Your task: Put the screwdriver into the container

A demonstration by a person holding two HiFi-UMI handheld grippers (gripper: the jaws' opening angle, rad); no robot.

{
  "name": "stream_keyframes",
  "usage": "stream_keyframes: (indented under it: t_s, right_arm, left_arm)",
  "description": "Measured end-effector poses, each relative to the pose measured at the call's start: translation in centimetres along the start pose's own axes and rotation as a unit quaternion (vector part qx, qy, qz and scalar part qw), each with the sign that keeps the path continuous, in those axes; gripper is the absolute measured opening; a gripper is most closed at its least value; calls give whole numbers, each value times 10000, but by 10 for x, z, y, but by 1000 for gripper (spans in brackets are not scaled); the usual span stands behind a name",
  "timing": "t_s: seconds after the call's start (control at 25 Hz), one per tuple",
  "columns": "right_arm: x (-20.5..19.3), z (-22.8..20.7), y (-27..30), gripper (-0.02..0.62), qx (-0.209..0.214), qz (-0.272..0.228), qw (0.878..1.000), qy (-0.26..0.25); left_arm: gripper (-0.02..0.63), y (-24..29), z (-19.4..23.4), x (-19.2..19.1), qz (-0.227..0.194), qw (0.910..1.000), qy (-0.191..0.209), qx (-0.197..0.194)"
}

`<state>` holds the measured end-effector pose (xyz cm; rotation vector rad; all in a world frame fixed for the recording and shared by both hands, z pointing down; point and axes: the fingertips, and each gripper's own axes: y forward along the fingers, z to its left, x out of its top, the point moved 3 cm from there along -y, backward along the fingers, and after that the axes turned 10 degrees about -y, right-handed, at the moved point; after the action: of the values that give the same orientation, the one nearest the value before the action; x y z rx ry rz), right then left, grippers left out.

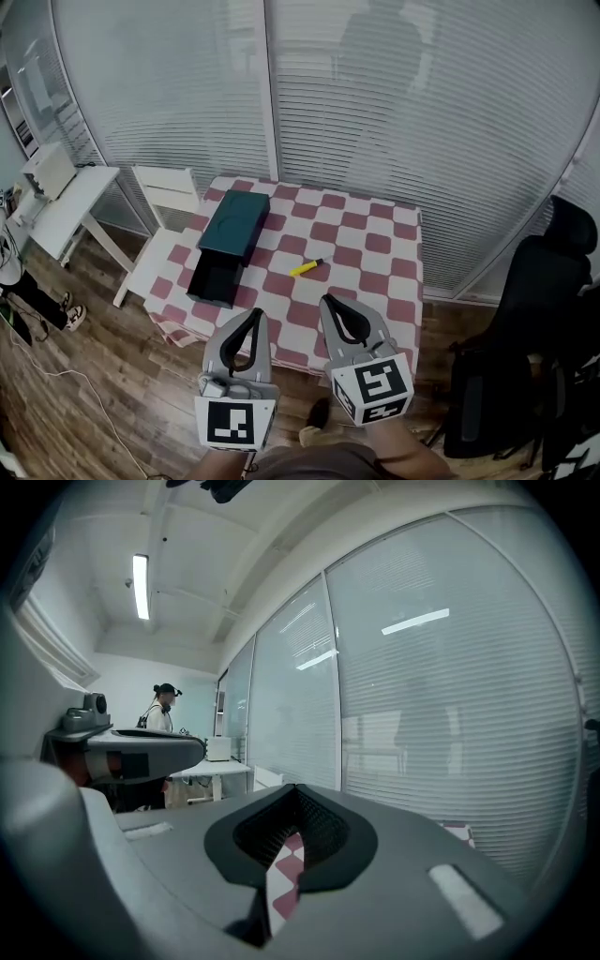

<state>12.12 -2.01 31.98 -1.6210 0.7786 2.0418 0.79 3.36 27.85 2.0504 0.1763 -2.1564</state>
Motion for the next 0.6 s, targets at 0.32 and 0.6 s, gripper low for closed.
stream_keyframes:
  t_s: [0.32, 0.6]
  right_arm:
    - [12, -27, 32, 23, -83, -136, 9998, -82]
    - [27, -40, 54, 23, -390, -246, 9989, -122]
  left_arm:
    - [0, 44, 15, 13, -185, 9998, 74, -28]
    - [0, 72, 26, 26, -310, 9989, 109, -337]
